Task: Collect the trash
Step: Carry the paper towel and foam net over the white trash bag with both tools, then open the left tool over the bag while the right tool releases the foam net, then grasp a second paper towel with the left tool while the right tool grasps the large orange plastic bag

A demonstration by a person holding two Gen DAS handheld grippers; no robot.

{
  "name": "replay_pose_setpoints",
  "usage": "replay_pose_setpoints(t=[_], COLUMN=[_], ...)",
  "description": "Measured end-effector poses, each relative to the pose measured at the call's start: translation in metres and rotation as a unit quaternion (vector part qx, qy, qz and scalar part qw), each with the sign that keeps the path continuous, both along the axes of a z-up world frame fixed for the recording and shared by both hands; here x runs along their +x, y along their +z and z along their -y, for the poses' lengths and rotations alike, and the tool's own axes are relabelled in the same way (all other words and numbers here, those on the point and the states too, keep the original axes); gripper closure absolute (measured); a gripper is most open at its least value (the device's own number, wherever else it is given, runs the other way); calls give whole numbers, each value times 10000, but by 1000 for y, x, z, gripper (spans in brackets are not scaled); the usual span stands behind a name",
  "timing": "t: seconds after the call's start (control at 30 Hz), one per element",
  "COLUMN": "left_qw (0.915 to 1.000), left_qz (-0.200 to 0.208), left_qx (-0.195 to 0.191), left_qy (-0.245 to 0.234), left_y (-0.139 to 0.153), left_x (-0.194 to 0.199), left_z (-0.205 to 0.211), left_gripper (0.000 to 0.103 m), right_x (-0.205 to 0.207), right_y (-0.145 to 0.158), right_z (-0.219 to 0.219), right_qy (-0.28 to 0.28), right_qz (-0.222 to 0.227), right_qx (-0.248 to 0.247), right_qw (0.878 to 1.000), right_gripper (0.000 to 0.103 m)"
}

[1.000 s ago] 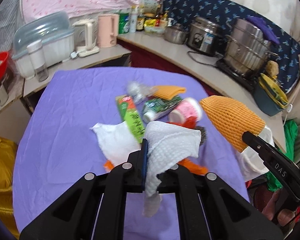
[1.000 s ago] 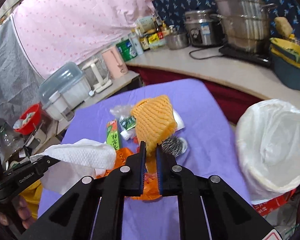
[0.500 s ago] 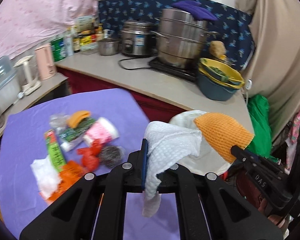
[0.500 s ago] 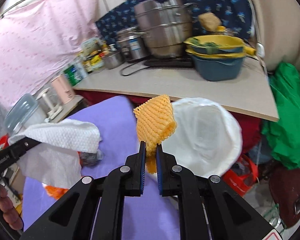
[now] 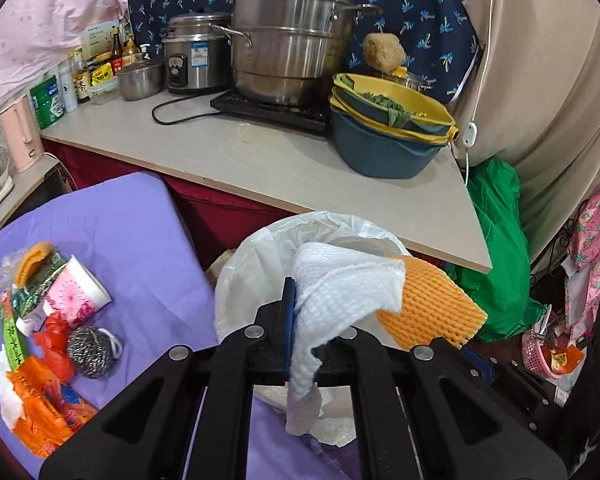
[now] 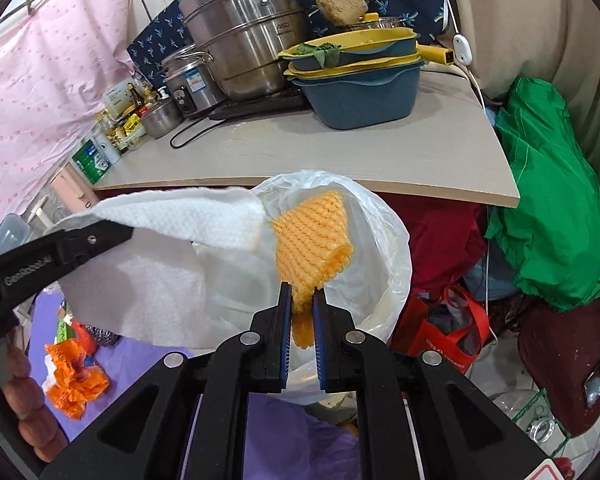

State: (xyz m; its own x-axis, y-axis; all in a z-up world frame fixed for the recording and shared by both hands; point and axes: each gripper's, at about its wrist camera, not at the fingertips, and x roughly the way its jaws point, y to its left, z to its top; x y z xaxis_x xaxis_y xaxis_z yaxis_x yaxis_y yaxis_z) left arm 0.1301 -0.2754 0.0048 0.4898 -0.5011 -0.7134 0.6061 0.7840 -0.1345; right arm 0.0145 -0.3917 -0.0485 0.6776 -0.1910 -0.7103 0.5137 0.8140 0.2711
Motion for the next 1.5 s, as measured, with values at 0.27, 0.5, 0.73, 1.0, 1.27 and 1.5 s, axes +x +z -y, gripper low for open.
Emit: replay_pose_setpoints(t=[0.27,0.5,0.73,1.0,1.27,1.5], left_qw=[9998,9991,9981,9949,9885,9782], left_qz=[-111,101,133,200,246,110], left_qx=[124,140,57,10,61,182], left_qy=[88,393,602,990,1493,2064], left_y=[-23,-19,-9,3,8,-1], left_x=[17,23,27,30,31,34], left_z=[11,-5,-32,-82,-150,-220], left_gripper=[94,46,46,45,45,44], right_x=[20,29,37,53,68,77], right_y=[-9,-2,10,26,31,29], right_z=[12,8,-17,-66,-123,-176], right_qy=[-24,-37,162,605,1100,1567], right_qz=[4,132,186,269,263,185], right_qx=[13,-15,-127,-260,-297,-353], right_qw=[10000,9999,9996,9975,9931,9868], right_gripper=[90,68,65,60,57,52])
